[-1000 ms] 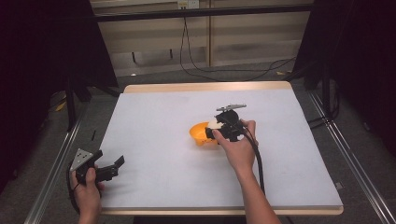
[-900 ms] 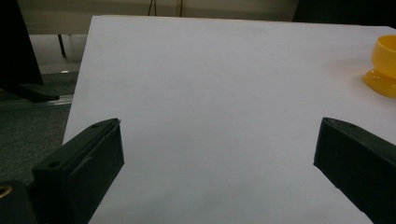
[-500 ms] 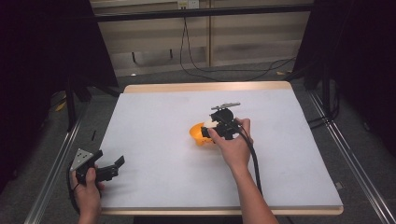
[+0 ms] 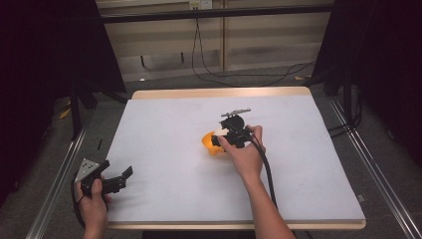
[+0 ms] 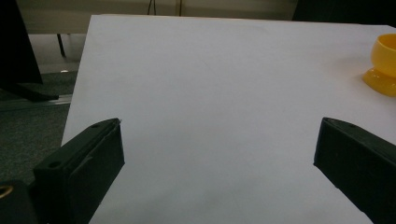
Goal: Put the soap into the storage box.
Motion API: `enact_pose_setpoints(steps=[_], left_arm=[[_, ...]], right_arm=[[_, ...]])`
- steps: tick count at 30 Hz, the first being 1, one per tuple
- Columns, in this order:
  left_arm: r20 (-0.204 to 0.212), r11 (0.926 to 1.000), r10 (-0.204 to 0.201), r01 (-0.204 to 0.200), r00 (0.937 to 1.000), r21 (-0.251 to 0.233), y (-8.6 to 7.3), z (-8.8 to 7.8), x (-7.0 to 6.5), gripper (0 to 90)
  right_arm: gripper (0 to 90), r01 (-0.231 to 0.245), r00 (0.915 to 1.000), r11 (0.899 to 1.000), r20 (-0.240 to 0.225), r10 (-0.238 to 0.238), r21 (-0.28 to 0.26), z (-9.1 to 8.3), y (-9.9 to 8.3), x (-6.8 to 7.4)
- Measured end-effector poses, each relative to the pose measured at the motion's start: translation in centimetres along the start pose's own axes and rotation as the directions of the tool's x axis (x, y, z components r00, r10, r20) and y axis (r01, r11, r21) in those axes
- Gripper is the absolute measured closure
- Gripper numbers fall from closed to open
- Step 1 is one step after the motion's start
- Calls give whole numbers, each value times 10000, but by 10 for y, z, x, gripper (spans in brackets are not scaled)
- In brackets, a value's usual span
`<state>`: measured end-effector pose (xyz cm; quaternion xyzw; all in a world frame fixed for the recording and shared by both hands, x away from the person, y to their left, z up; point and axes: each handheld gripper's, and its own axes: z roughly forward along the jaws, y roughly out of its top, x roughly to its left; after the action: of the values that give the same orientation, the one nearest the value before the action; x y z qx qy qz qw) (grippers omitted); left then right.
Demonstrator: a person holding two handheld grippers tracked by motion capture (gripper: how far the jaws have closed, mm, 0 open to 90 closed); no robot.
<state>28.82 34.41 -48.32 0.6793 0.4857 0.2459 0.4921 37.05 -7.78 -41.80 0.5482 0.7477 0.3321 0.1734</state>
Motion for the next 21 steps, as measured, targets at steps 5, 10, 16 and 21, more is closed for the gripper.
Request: enact_pose_setpoints(steps=[5,10,16,21], left_arm=[[-3,10000,0,0,10000,3,0,0,0,15],[-9,10000,10,-10,10000,7,0,0,0,15],[-6,10000,16,-16,10000,14,0,0,0,15],[26,10000,21,-22,10000,19,0,0,0,15]], right_arm=[[241,-35,10000,10000,16,35,44,4,1,0],[241,-2,10000,9999,43,1,146,8,1,2],[241,28,10000,9998,79,-29,175,12,2,5],[241,50,9999,9997,130,-53,241,16,2,6]])
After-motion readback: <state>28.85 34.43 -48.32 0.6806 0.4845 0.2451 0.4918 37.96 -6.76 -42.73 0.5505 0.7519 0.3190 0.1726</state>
